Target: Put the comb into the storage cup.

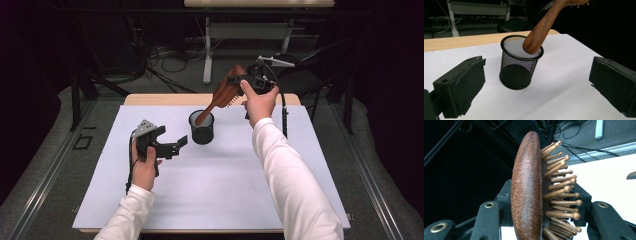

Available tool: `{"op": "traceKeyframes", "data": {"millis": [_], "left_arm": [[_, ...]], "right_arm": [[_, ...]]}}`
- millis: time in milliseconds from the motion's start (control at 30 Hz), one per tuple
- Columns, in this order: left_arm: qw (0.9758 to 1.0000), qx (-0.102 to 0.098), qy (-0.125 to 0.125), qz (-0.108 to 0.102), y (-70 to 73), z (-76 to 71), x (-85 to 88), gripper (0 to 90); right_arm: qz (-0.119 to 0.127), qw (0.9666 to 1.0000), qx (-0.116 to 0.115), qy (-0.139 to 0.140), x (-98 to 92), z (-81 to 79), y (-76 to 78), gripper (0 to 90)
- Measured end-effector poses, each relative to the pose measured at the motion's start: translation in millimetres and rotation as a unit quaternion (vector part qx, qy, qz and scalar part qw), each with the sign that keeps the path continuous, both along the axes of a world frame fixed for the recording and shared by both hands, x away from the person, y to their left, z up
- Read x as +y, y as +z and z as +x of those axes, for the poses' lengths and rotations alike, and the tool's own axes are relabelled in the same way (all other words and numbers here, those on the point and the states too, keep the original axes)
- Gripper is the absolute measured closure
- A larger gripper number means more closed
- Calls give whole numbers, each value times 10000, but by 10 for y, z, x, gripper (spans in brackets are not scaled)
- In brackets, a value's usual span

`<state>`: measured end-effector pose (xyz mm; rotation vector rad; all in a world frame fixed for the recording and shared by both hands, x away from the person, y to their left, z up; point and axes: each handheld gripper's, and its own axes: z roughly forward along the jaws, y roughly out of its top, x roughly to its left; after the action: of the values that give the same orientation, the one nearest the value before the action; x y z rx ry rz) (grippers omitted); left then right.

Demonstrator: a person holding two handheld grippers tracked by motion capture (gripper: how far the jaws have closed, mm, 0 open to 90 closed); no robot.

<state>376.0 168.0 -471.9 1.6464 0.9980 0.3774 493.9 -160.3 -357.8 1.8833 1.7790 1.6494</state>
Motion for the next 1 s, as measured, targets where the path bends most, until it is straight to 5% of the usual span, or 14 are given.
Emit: {"op": "traceKeyframes", "data": {"millis": [1000], "left_arm": [[10000,-14,32,-12,-5,8,26,3]], "right_arm": [[-136,9976,-449,-506,47,137,-143,484]]}}
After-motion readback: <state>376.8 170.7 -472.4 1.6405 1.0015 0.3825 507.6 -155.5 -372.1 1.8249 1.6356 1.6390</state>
